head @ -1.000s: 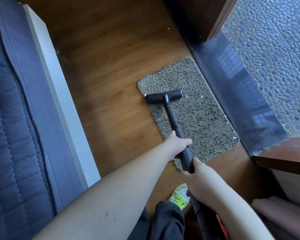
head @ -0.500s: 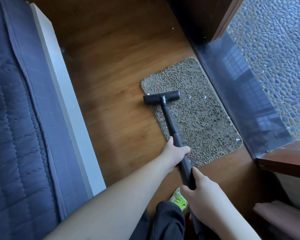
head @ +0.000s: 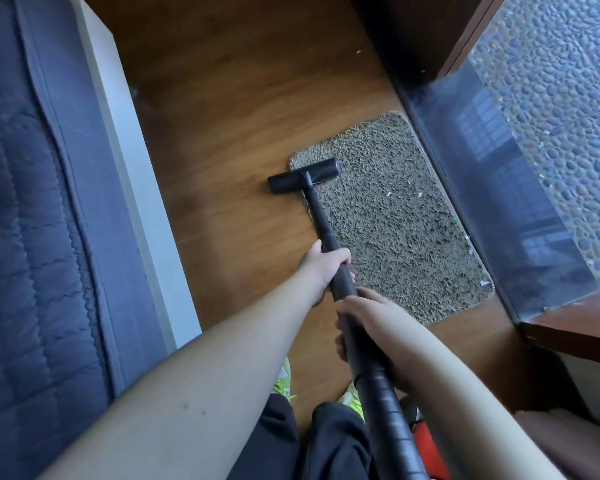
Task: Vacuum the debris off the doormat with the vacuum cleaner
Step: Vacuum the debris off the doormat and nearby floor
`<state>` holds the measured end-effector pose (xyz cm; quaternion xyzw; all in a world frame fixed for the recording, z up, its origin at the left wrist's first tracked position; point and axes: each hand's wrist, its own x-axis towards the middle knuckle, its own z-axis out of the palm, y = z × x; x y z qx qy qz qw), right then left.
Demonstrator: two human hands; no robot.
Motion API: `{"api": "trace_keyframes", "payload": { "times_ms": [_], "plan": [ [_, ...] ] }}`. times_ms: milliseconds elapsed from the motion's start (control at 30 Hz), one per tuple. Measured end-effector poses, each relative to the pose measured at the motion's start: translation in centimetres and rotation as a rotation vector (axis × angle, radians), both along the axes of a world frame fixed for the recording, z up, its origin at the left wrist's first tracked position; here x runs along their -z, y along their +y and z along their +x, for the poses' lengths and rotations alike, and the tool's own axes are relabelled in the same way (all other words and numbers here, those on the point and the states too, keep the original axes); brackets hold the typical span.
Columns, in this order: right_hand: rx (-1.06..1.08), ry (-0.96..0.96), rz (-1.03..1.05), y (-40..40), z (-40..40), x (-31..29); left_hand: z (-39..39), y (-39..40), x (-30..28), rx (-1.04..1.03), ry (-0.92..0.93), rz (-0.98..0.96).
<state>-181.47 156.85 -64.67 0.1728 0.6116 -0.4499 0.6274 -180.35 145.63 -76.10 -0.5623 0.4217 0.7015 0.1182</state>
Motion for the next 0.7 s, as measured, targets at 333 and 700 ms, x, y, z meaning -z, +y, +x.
{"api": "trace_keyframes", "payload": {
  "times_ms": [333,700],
  "plan": [
    [0.028,-0.031,-0.003,1.0,1.4,1.4,0.1,1.2,0.9,0.056,-0.126,-0.044],
    [-0.027,0.019,0.017,4.4,-0.1,0.4,-1.2,4.5,5.2,0.185,-0.239,-0.051]
  ]
}}
